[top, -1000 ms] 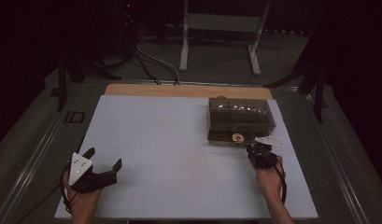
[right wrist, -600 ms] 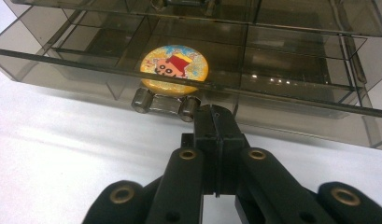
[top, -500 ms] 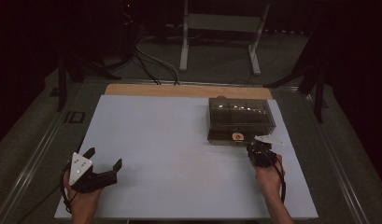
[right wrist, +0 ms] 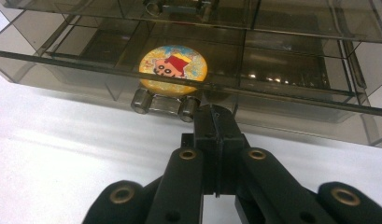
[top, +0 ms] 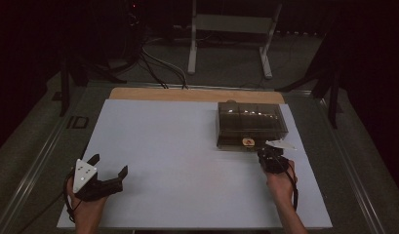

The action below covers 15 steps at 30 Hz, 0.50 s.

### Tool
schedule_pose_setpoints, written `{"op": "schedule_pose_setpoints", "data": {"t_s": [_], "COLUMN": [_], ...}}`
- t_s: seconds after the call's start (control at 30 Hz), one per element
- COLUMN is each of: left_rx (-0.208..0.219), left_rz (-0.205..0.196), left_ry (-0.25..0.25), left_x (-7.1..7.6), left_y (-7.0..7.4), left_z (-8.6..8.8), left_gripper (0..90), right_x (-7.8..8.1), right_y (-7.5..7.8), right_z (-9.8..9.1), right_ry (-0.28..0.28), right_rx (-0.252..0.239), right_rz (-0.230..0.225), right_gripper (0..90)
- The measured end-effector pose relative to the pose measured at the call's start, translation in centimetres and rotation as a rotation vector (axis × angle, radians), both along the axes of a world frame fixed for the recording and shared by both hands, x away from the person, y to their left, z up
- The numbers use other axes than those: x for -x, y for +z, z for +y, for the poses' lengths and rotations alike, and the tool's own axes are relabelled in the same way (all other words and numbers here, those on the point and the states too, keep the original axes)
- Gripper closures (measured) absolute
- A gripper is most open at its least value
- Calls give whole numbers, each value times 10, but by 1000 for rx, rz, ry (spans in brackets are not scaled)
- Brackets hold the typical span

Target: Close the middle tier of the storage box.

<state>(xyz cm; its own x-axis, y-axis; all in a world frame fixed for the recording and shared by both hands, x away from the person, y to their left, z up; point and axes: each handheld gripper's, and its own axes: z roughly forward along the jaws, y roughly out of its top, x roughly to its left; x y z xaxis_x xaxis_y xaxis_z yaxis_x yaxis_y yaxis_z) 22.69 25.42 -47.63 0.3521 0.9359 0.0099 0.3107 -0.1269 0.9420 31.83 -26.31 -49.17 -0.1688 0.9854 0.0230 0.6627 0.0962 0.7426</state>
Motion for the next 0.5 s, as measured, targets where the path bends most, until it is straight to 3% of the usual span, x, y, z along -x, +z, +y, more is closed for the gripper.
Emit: {"op": "schedule_pose_setpoints", "data": {"t_s": [0.5], "left_rx": [2], "left_rz": [-3], "left_ry": [0], "left_x": [0], "left_y": [0], "left_z": [0], "left_gripper": [10], "right_x": [-5], "right_y": [1], "right_z": [0], "right_ry": [-8], "right_rx": [-4], "right_rz": [-1], "right_gripper": [900]}}
